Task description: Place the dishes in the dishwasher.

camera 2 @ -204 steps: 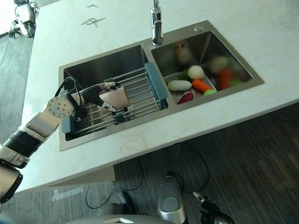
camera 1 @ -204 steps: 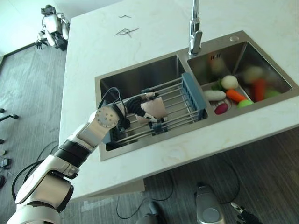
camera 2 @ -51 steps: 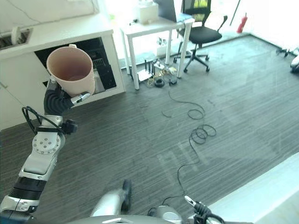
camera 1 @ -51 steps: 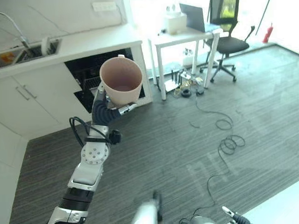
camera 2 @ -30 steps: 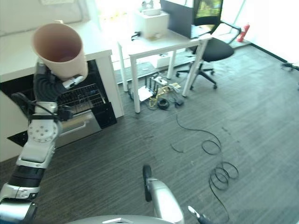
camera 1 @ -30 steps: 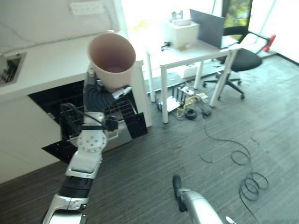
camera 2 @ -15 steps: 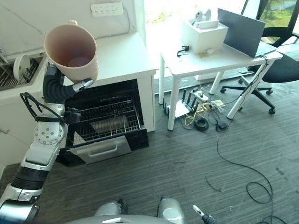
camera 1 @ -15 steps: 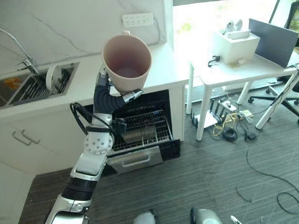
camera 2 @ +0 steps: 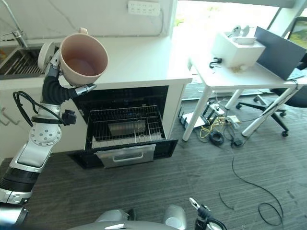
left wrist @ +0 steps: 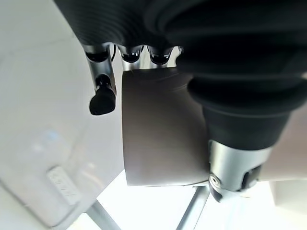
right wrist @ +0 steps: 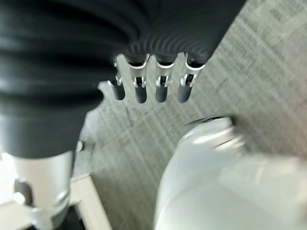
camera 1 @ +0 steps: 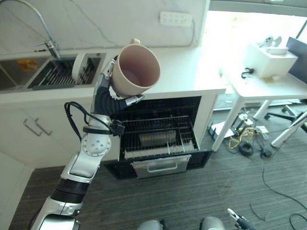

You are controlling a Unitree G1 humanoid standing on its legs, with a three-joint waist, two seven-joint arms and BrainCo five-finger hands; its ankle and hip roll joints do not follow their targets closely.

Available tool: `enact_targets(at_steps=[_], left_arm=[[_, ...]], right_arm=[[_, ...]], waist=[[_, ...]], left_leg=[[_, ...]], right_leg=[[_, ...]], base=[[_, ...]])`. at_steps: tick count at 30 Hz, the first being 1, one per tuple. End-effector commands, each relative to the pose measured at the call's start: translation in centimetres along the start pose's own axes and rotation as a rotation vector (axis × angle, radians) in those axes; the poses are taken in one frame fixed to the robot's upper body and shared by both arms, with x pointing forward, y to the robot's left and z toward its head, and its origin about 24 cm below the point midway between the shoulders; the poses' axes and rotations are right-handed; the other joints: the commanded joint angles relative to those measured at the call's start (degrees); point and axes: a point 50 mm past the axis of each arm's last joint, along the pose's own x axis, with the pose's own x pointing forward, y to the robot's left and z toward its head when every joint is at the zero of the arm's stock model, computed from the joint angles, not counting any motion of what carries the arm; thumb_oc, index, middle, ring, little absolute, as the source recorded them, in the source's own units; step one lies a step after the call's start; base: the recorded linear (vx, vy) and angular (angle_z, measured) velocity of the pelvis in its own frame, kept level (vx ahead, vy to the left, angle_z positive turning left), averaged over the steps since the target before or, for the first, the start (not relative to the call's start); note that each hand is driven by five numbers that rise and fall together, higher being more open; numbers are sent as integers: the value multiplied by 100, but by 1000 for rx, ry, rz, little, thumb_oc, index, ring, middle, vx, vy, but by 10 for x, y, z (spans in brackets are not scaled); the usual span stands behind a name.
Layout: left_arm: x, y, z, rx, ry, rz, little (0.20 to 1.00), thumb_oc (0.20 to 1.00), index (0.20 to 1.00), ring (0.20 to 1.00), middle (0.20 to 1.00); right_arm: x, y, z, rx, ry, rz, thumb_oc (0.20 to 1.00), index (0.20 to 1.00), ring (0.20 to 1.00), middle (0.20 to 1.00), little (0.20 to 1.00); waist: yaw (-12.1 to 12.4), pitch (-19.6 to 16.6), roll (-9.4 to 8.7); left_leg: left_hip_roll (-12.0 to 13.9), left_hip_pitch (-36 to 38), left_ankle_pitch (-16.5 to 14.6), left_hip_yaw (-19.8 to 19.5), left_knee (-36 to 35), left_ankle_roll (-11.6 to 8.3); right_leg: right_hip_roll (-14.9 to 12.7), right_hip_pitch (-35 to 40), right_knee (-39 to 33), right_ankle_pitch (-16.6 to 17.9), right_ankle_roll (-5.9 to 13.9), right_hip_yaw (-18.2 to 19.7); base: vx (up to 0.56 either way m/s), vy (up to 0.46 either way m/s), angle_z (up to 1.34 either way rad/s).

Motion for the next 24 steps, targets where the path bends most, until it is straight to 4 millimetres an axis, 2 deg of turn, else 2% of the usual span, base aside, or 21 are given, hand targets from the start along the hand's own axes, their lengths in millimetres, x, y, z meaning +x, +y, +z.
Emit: enact_targets(at_steps=[1, 3, 5, 7, 8, 9, 10, 12, 15, 19, 22, 24], left_arm=[[14, 14, 32, -60, -160, 108, 200, 200, 200, 200, 200], [9, 14, 27, -56, -118, 156, 200, 200, 200, 200, 200], [5, 18, 24, -44, -101, 175, 200, 200, 200, 200, 200], [5, 21, 23, -96, -85, 171, 200, 200, 200, 200, 200], [10, 16, 23, -167, -90, 153, 200, 200, 200, 200, 200], [11, 14, 24, -189, -92, 150, 200, 200, 200, 200, 200], [11, 12, 24, -210, -91, 150, 200, 200, 200, 200, 200], [6, 8, 21, -305, -60, 151, 200, 200, 200, 200, 200], [1, -13, 17, -469, 9, 94, 200, 200, 200, 200, 200], [-1, -27, 16, -529, 37, 64, 200, 200, 200, 200, 200], [-3, -31, 15, -541, 54, 57, 200, 200, 200, 200, 200], [-4, -31, 15, -548, 64, 56, 200, 200, 200, 200, 200]], right_arm=[[-3, -5, -9, -37, 8, 7, 1000, 1000, 1000, 1000, 1000], [-4, -13, -12, -46, 16, -10, 1000, 1000, 1000, 1000, 1000], [-5, -16, -11, -50, 19, 11, 1000, 1000, 1000, 1000, 1000], [-7, -21, -15, -26, 9, 35, 1000, 1000, 1000, 1000, 1000], [-9, -25, -16, -4, -7, 23, 1000, 1000, 1000, 1000, 1000], [-9, -26, -15, 3, -14, 20, 1000, 1000, 1000, 1000, 1000], [-9, -26, -11, 2, -21, 20, 1000, 1000, 1000, 1000, 1000], [-7, -28, -5, -21, -15, 8, 1000, 1000, 1000, 1000, 1000], [-9, -31, -15, -27, 24, -20, 1000, 1000, 1000, 1000, 1000], [-9, -26, -21, -57, 28, -18, 1000, 1000, 1000, 1000, 1000], [-9, -24, -17, -40, -4, -18, 1000, 1000, 1000, 1000, 1000], [-8, -19, -7, -35, -70, -4, 1000, 1000, 1000, 1000, 1000]], waist=[[-191, -254, -11], [-239, -319, -56], [-264, -333, -70], [-332, -298, -47], [-422, -289, 3], [-443, -269, 16], [-450, -231, 30], [-388, -219, 50], [-472, -348, 72], [-469, -417, 95], [-441, -460, 86], [-414, -471, 68]], left_leg=[[699, 754, -269, -205, -416, -493], [1004, 823, -137, -113, -416, -639], [1177, 895, -57, 69, -416, -729], [1444, 852, 280, 768, -416, -850], [1642, 770, 418, 1210, -416, -999], [1642, 719, 407, 1246, -416, -1032], [1597, 613, 479, 1122, -416, -1009], [1216, 549, 337, 450, -416, -898], [1200, 583, 196, 482, -416, -869], [1095, 599, 63, 432, -416, -832], [1029, 642, -19, 462, -416, -776], [983, 668, -58, 466, -416, -737]], right_leg=[[326, 675, -476, 255, -24, -573], [454, 827, -476, 64, -158, -721], [518, 907, -476, -34, -244, -878], [553, 1081, -476, -170, -374, -1263], [531, 1205, -476, -309, -377, -1539], [528, 1234, -476, -339, -366, -1593], [549, 1202, -476, -301, -402, -1624], [678, 1165, -476, -276, -458, -1348], [656, 1177, -476, -319, -477, -1416], [617, 1145, -476, -337, -436, -1354], [574, 1129, -476, -326, -393, -1320], [551, 1122, -476, -312, -377, -1316]], base=[[373, -665, 94], [291, -515, 45], [191, -349, 19], [152, -314, 10], [56, -138, 35], [-37, -49, 86], [-69, 20, 121], [4, 100, 42], [70, 120, -44], [54, 92, 10], [45, 68, -7], [31, 27, -13]])
